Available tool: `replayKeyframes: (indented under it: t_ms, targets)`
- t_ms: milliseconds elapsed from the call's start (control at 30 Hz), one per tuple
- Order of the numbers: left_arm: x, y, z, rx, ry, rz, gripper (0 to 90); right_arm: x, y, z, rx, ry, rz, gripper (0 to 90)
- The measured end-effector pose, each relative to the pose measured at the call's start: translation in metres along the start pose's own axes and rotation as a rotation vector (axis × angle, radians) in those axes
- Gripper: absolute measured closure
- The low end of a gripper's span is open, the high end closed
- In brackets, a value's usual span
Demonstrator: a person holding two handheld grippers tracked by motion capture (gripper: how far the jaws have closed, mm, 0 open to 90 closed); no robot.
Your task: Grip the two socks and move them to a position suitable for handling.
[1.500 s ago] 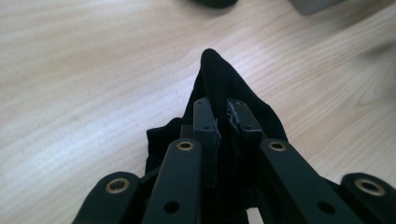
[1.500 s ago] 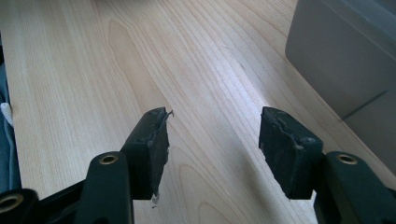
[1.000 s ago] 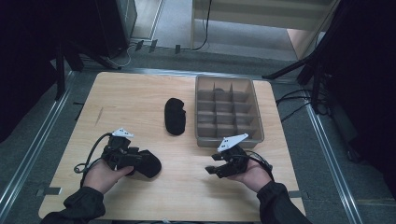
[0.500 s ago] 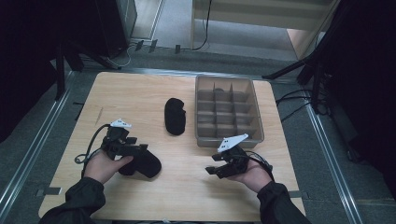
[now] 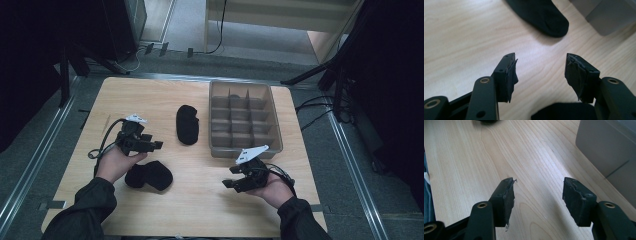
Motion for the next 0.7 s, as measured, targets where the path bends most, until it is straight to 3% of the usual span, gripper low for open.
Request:
replayKeyframes:
  t_ms: [333,500,600,700]
  targets:
    - [-0.018,0.008,-0.024,-0.023,0.013,0.009,41.3,-0.001,0.004,0.002,0.010,0.007,-0.002,42.7]
    - [-0.024,0.016,-0.032,-0.005,0.030,0.004,41.3,-0.001,0.004,0.002,0.011,0.009,-0.005,42.7]
    - [-0.028,0.022,-0.037,-0.001,0.007,0.008,41.4,-0.001,0.004,0.002,0.012,0.008,-0.007,42.7]
    - [-0.034,0.028,-0.044,0.001,0.044,0.002,41.5,-0.001,0.005,0.002,0.009,0.007,-0.009,42.6]
Point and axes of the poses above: each handheld gripper's, and its own axes: x roughly backward along the jaws, z roughly out of its underside, y roughly to its left, the point moved 2 cm from there along -x, roughly forward along the jaws, and after that the axes turned 15 degrees about z, right-handed, at the moved point
